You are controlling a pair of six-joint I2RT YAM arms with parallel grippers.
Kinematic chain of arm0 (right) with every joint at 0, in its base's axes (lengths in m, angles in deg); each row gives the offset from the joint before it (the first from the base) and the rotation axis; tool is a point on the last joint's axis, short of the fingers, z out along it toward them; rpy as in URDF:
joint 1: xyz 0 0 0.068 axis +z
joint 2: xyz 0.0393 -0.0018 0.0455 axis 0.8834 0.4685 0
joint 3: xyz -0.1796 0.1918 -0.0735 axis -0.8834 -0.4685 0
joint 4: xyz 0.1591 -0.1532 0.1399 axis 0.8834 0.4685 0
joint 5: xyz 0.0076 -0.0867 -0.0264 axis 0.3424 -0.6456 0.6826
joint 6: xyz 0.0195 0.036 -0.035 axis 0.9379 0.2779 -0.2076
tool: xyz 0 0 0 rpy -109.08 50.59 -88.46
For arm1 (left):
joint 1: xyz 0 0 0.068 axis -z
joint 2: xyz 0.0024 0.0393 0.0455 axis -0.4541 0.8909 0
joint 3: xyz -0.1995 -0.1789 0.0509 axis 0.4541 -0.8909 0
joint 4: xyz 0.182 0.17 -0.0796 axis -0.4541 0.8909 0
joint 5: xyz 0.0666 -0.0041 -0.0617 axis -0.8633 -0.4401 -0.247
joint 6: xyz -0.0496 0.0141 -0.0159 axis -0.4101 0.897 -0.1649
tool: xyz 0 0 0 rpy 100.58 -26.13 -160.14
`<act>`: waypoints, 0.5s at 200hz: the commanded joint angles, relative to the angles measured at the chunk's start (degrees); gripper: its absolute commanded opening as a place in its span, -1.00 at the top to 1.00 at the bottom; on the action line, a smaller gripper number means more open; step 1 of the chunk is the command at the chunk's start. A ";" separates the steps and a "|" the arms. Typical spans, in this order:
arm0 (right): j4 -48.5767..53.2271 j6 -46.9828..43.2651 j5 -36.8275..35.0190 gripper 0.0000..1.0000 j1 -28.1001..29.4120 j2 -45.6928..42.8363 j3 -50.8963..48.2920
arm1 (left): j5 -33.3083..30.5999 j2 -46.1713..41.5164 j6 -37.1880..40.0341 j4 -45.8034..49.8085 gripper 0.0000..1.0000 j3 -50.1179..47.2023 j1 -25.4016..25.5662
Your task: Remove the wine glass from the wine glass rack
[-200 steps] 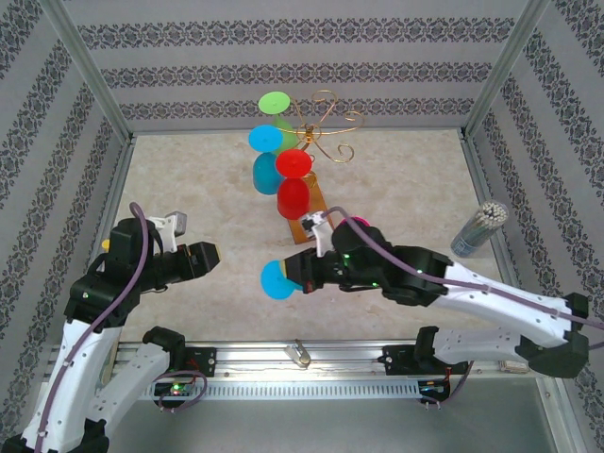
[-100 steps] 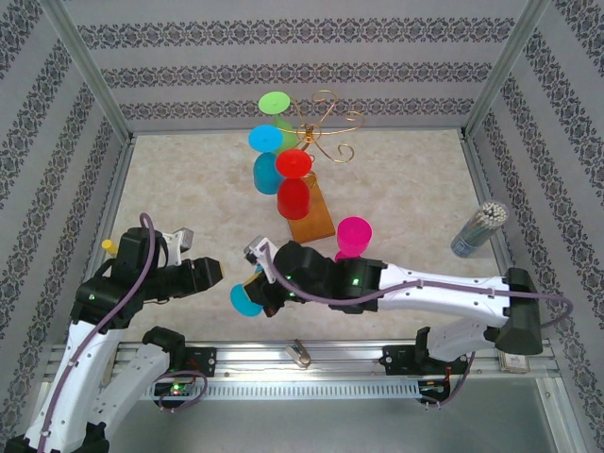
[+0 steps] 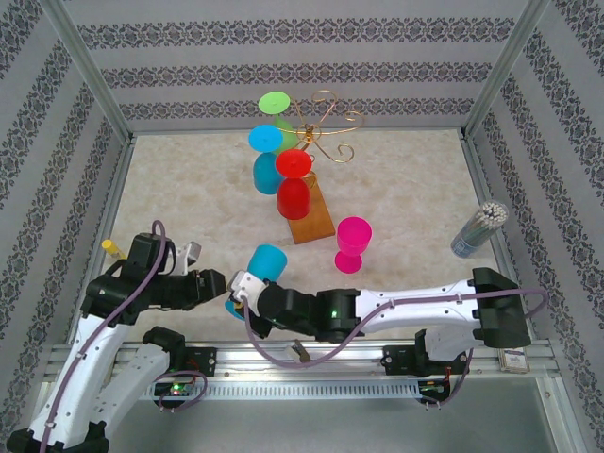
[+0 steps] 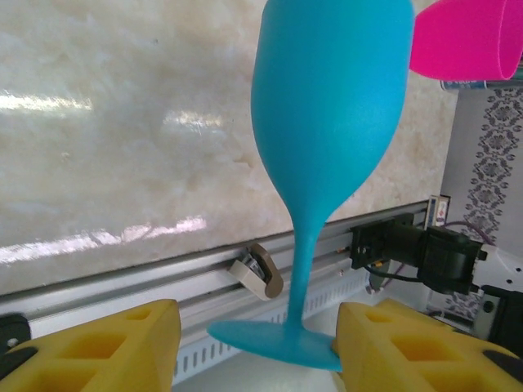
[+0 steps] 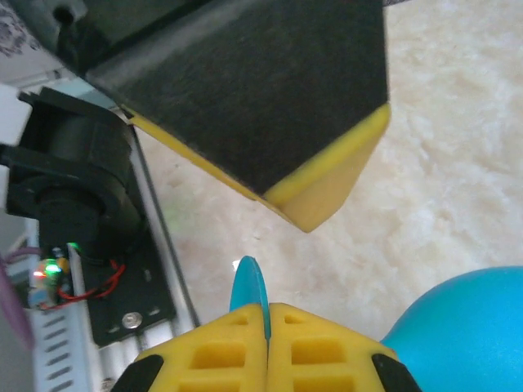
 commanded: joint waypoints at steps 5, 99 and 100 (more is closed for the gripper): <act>-4.64 -5.53 -10.71 1.00 1.69 1.52 -1.60 | 4.15 0.37 -2.43 0.36 -0.08 -1.41 -0.70; -11.06 -11.27 -23.96 1.00 5.27 3.06 -4.97 | 11.77 1.09 -8.97 -5.61 -0.09 -5.67 -0.71; -11.13 -11.27 -23.99 1.00 5.27 3.15 -5.06 | 11.78 1.09 -9.09 -5.73 -0.09 -5.68 -0.71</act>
